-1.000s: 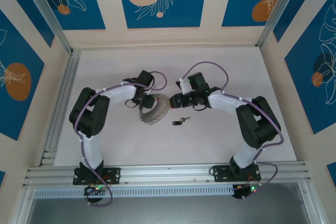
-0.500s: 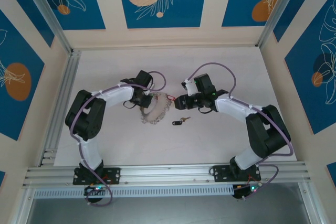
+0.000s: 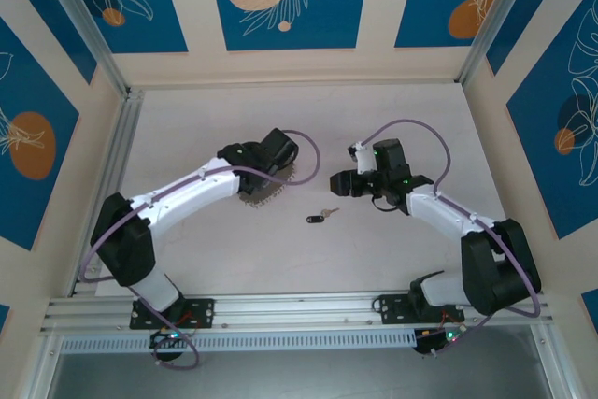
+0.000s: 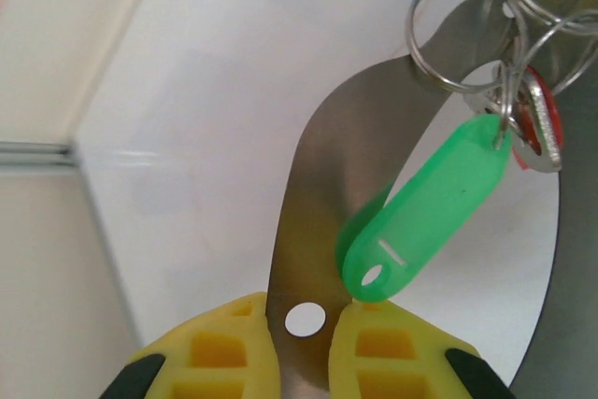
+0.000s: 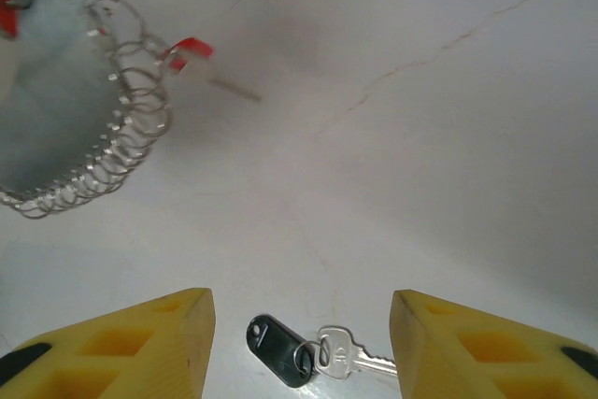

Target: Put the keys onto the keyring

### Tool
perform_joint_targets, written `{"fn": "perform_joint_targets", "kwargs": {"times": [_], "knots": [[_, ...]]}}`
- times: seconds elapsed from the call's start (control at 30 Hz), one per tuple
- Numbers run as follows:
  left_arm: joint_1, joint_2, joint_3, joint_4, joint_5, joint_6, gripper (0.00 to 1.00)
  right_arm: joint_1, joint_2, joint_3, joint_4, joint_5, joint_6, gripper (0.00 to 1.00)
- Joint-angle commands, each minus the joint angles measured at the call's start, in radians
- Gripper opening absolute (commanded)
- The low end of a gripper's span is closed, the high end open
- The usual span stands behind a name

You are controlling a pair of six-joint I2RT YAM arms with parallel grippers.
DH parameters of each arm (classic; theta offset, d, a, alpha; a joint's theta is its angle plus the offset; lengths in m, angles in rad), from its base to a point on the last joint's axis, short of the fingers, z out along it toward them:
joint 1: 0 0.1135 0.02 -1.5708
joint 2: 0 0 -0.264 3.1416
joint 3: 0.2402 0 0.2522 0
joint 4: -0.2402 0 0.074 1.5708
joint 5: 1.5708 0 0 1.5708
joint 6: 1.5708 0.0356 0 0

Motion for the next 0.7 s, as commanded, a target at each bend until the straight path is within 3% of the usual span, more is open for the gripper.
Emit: {"fn": "perform_joint_targets", "kwargs": {"times": [0.0,0.13,0.27,0.43,0.5,0.6,0.67], "knots": [[-0.056,-0.006,0.045,-0.096,-0.215,0.087,0.00,-0.015,-0.036,-0.016,0.030,-0.034,0.012,0.53],[-0.095,0.040,0.062,-0.134,-0.250,0.104,0.00,-0.022,-0.058,-0.020,0.031,-0.032,0.014,0.53],[-0.070,0.027,0.081,-0.137,-0.162,0.068,0.00,-0.024,-0.072,-0.024,0.027,-0.032,0.012,0.53],[-0.157,0.087,0.162,-0.174,-0.063,0.092,0.00,-0.028,-0.078,-0.036,0.034,-0.045,0.007,0.53],[-0.106,0.049,0.165,-0.179,0.072,0.050,0.00,-0.027,-0.087,-0.048,0.049,-0.068,0.004,0.53],[0.011,-0.040,0.163,-0.164,0.377,-0.036,0.00,-0.018,-0.100,-0.074,0.075,-0.093,0.000,0.53],[0.054,-0.064,0.158,-0.167,0.456,-0.063,0.00,-0.013,-0.114,-0.096,0.101,-0.112,-0.002,0.53]]}}
